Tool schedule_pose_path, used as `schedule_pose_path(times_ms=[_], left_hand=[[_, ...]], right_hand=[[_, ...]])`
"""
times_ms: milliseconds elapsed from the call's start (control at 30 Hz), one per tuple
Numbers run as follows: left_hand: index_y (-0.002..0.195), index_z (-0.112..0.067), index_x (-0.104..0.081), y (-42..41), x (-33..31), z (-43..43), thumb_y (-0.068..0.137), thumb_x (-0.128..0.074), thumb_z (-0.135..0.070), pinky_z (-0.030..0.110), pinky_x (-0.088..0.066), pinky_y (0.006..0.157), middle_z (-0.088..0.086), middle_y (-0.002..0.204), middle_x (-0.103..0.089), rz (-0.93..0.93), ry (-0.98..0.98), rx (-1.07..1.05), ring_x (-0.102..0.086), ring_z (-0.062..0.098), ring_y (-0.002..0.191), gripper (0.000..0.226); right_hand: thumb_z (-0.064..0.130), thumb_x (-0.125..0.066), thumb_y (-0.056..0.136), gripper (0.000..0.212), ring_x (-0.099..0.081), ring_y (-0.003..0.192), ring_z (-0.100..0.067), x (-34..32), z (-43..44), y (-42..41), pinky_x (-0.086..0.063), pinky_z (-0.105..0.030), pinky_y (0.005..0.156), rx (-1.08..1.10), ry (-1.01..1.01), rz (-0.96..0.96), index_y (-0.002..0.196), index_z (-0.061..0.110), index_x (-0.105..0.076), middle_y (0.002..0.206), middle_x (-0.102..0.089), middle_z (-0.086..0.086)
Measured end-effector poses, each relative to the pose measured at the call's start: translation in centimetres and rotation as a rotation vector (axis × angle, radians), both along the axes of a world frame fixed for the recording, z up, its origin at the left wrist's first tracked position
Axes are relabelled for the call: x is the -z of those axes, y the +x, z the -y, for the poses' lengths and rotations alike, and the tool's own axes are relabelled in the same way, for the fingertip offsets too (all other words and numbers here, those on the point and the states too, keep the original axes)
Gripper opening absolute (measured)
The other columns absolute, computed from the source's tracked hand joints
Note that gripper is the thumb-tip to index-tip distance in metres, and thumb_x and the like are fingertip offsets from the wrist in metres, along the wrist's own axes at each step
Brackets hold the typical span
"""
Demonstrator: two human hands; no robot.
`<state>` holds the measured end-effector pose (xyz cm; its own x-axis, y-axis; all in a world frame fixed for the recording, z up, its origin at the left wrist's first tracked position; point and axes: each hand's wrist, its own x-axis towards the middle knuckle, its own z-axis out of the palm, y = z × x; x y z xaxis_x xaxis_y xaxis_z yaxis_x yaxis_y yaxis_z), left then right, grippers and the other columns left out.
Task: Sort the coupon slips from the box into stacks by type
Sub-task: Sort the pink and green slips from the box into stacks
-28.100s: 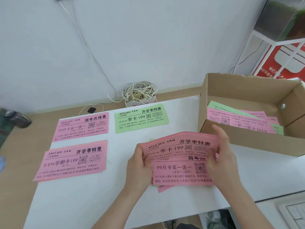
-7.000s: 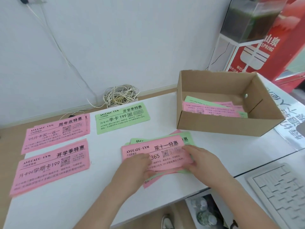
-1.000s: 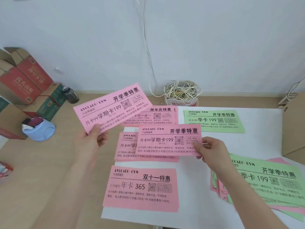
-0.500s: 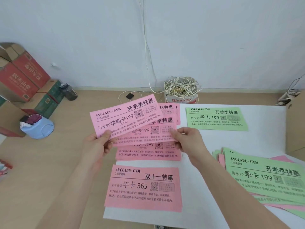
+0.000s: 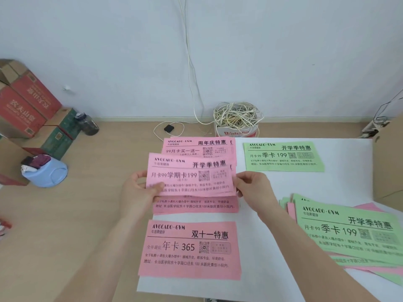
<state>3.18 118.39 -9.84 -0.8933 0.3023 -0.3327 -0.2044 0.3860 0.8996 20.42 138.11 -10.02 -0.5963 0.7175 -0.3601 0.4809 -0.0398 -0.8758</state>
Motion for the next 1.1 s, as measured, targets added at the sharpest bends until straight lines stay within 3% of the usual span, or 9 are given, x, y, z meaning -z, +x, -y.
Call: schedule_pose_path(times_ms=[67, 133, 367, 467, 533, 633, 733, 933, 1100], left_hand=[[0.106, -0.028, -0.052, 0.8, 0.6, 0.2, 0.075, -0.078, -0.007, 0.041, -0.057, 0.075, -0.001, 0.089, -0.072, -0.050, -0.094, 0.035, -0.071, 0.018, 0.075, 0.046], [0.102, -0.035, -0.052, 1.2, 1.1, 0.4, 0.074, -0.079, -0.011, 0.043, -0.056, 0.077, -0.003, 0.086, -0.072, -0.093, -0.158, 0.067, -0.071, 0.017, 0.076, 0.046], [0.116, -0.030, -0.052, 1.6, 1.1, 0.7, 0.075, -0.078, -0.029, 0.032, -0.049, 0.065, -0.008, 0.078, -0.067, -0.280, -0.423, 0.191, -0.065, 0.010, 0.074, 0.048], [0.135, -0.023, -0.041, 1.7, 1.3, 0.8, 0.072, -0.078, -0.038, 0.036, -0.043, 0.083, 0.002, 0.109, -0.058, -0.462, -0.620, 0.228, -0.053, 0.024, 0.105, 0.075], [0.141, -0.026, -0.034, 2.0, 1.2, 0.7, 0.072, -0.078, -0.038, 0.037, -0.034, 0.097, 0.005, 0.129, -0.044, -0.575, -0.596, 0.300, -0.035, 0.025, 0.123, 0.084], [0.142, -0.036, -0.035, 2.2, 1.5, 0.1, 0.070, -0.076, -0.052, 0.036, -0.022, 0.112, -0.003, 0.151, -0.026, -0.639, -0.598, 0.638, -0.015, 0.019, 0.137, 0.085], [0.144, -0.043, -0.027, 2.3, 1.7, -0.6, 0.068, -0.072, -0.059, 0.039, -0.012, 0.118, -0.005, 0.159, -0.003, -0.605, -0.675, 0.812, 0.002, 0.020, 0.144, 0.090], [0.144, -0.041, -0.026, 1.9, 0.9, -1.5, 0.074, -0.064, -0.063, 0.042, -0.022, 0.113, -0.005, 0.156, -0.016, -0.725, -0.797, 0.894, -0.013, 0.018, 0.142, 0.083], [0.149, -0.039, -0.004, 1.0, 0.1, -3.6, 0.071, -0.069, -0.059, 0.050, 0.001, 0.117, 0.000, 0.159, 0.013, -0.763, -0.877, 1.166, 0.015, 0.022, 0.145, 0.104]], right_hand=[[0.017, -0.058, 0.092, 0.022, -0.062, 0.057, -0.017, 0.9, 0.4, 0.1, -0.052, -0.033, 0.063, -0.012, 0.104, 0.068, 0.074, 0.020, -0.069, 0.070, -0.071, 0.000], [0.018, -0.056, 0.093, 0.020, -0.064, 0.068, -0.025, 1.5, 0.8, 0.2, -0.048, -0.028, 0.061, -0.042, 0.202, 0.124, 0.079, 0.016, -0.070, 0.072, -0.070, -0.002], [0.013, -0.045, 0.094, 0.024, -0.057, 0.071, -0.017, 1.8, 1.5, 0.7, -0.042, -0.024, 0.058, -0.094, 0.383, 0.240, 0.096, 0.016, -0.069, 0.075, -0.064, 0.006], [0.017, -0.042, 0.096, 0.029, -0.058, 0.093, -0.025, 1.9, 1.7, 0.8, -0.047, -0.034, 0.078, -0.114, 0.471, 0.271, 0.116, 0.011, -0.062, 0.099, -0.065, -0.006], [0.027, -0.047, 0.096, 0.039, -0.051, 0.109, -0.027, 1.9, 1.9, 0.9, -0.042, -0.035, 0.090, -0.187, 0.531, 0.271, 0.133, 0.014, -0.050, 0.114, -0.056, -0.007], [0.050, -0.058, 0.088, 0.071, -0.034, 0.126, -0.025, 1.6, 2.2, 1.0, -0.035, -0.034, 0.101, -0.364, 0.555, 0.325, 0.147, 0.023, -0.027, 0.137, -0.038, -0.003], [0.060, -0.064, 0.079, 0.088, -0.026, 0.131, -0.023, 1.6, 2.4, 1.0, -0.037, -0.035, 0.105, -0.492, 0.623, 0.386, 0.148, 0.030, -0.019, 0.147, -0.028, 0.002], [0.050, -0.066, 0.081, 0.073, -0.027, 0.131, -0.021, 1.4, 2.5, 1.0, -0.039, -0.035, 0.106, -0.537, 0.703, 0.439, 0.143, 0.031, -0.034, 0.149, -0.027, 0.005], [0.044, -0.068, 0.082, 0.066, -0.030, 0.129, -0.018, 1.2, 2.4, 1.1, -0.038, -0.031, 0.102, -0.541, 0.718, 0.431, 0.140, 0.028, -0.039, 0.147, -0.032, 0.007]])
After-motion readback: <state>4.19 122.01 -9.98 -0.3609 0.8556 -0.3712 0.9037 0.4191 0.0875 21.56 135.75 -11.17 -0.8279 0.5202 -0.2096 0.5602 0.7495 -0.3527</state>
